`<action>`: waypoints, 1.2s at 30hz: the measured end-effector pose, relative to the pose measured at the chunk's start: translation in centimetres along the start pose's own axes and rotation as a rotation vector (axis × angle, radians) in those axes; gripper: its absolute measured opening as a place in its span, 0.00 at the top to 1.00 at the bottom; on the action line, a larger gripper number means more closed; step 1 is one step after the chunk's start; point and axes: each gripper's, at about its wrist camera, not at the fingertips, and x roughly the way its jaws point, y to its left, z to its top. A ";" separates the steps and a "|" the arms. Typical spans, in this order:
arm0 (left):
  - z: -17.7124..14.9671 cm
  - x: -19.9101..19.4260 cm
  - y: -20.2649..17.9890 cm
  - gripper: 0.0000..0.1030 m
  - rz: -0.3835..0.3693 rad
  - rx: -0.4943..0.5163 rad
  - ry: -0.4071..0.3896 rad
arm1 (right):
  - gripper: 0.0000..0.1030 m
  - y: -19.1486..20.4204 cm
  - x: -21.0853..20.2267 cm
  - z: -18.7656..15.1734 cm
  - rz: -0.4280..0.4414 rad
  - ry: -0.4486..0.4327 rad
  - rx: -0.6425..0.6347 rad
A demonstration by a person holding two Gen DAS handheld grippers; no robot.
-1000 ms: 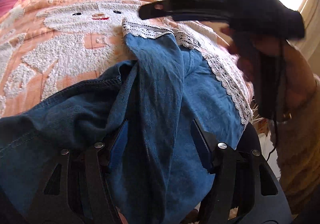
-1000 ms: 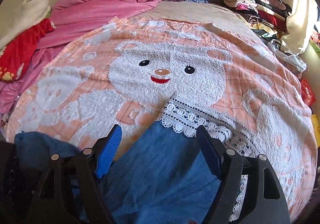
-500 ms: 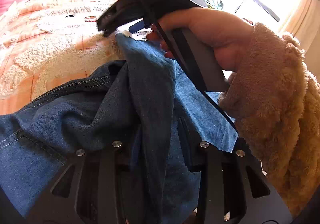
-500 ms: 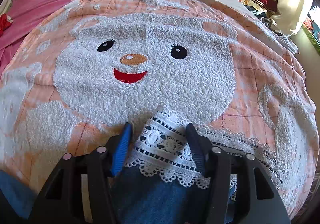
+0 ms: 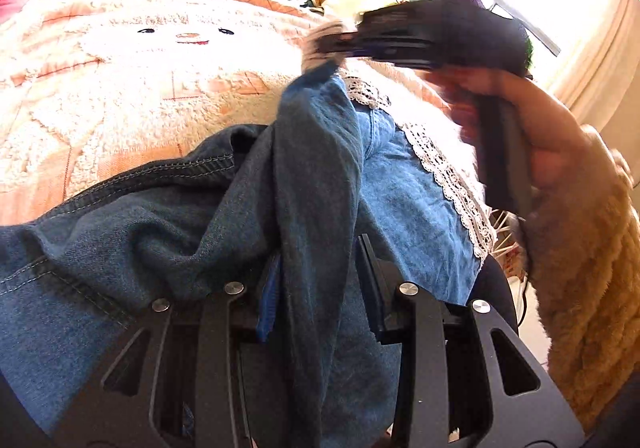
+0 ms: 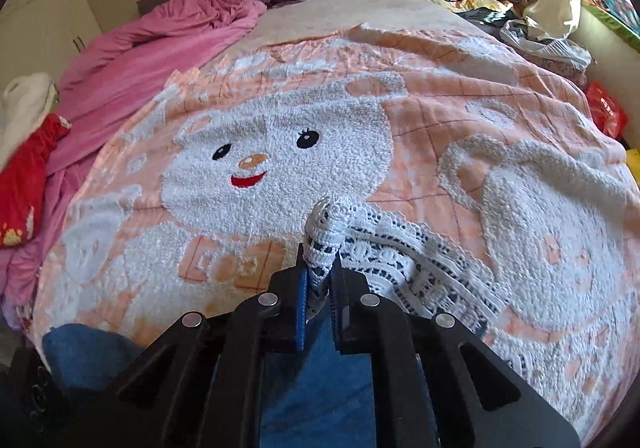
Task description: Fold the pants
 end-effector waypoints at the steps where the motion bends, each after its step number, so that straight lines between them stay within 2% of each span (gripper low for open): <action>1: -0.2 -0.2 0.1 0.73 0.004 0.003 -0.002 | 0.92 -0.4 -0.9 -0.3 0.003 -0.014 0.017; 7: -0.4 -0.1 -1.1 0.74 0.052 0.071 -0.012 | 0.92 -3.4 -6.9 -2.9 0.033 -0.112 0.138; 8: -0.4 0.0 -1.4 0.82 0.057 0.089 -0.004 | 0.92 -3.8 -7.5 -3.4 0.036 -0.121 0.152; 10: -0.5 0.2 -1.4 0.91 0.049 0.102 0.014 | 0.92 -4.6 -9.0 -4.5 0.048 -0.132 0.181; 13: -0.7 0.1 -1.7 0.98 0.045 0.128 0.022 | 0.92 -5.7 -10.8 -6.2 0.044 -0.142 0.208; 20: -1.4 -1.5 -3.1 1.00 0.003 0.163 0.015 | 0.92 -7.7 -14.1 -11.1 0.084 -0.156 0.297; 25: -2.0 -2.9 -4.5 1.00 0.001 0.190 0.006 | 0.92 -8.9 -15.3 -14.7 0.107 -0.137 0.361; 31: -3.1 -3.0 -5.6 1.00 0.037 0.218 0.043 | 0.92 -10.1 -14.4 -18.9 0.112 -0.090 0.444; 36: -4.0 -2.1 -6.2 1.00 0.075 0.242 0.091 | 0.89 -11.1 -13.3 -20.7 0.132 -0.060 0.481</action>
